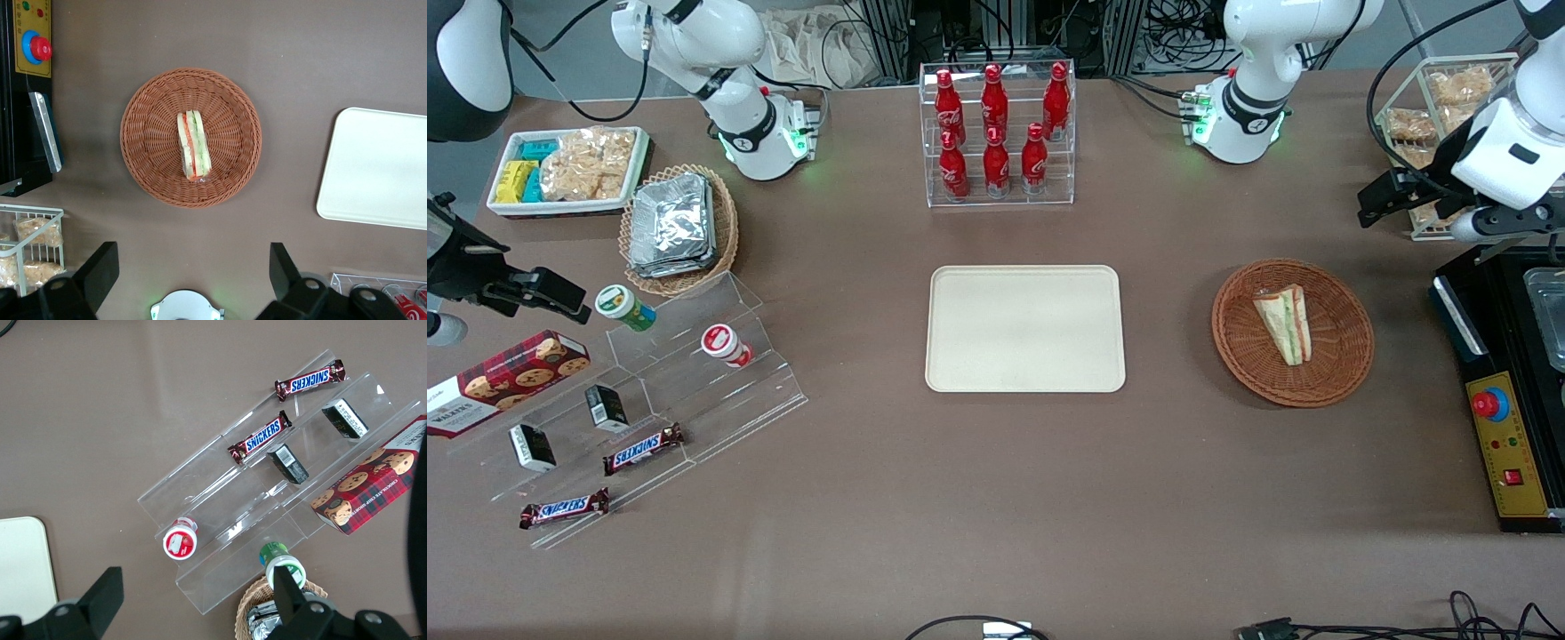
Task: Place sandwich from basket to tray
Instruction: 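Move the left gripper down over the wrapped sandwich in the wicker basket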
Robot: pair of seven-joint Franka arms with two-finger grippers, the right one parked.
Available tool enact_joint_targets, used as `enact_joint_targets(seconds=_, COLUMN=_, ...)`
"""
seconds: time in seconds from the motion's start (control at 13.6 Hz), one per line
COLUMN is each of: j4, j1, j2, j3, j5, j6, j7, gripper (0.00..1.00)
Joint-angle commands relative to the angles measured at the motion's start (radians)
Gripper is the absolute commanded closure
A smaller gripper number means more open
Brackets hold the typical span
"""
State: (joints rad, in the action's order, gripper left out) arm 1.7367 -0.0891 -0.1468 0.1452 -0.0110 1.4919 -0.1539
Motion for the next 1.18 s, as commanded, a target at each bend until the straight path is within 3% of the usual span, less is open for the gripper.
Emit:
enact_joint_targets(seconds=0.0, j4=-0.043, j1=0.009, j2=0.021, j3=-0.012, j5=0.009, j6=-0.039, j7=-0.018, gripper=0.0)
enact_joint_targets(seconds=0.22, j4=-0.031, j1=0.005, j2=0.03, j3=-0.013, j5=0.009, j6=-0.039, j7=-0.016, gripper=0.0)
enact_joint_targets(seconds=0.37, j4=0.059, j1=0.0, j2=0.032, j3=-0.024, j5=-0.006, j6=-0.006, j7=-0.024, gripper=0.0)
enact_joint_targets(seconds=0.74, j4=0.493, j1=0.002, j2=-0.002, j3=-0.073, j5=-0.007, j6=0.42, j7=-0.053, gripper=0.0)
enact_joint_targets(seconds=1.11, j4=0.659, j1=0.005, j2=0.188, j3=-0.073, j5=-0.003, j6=0.834, j7=-0.078, gripper=0.0)
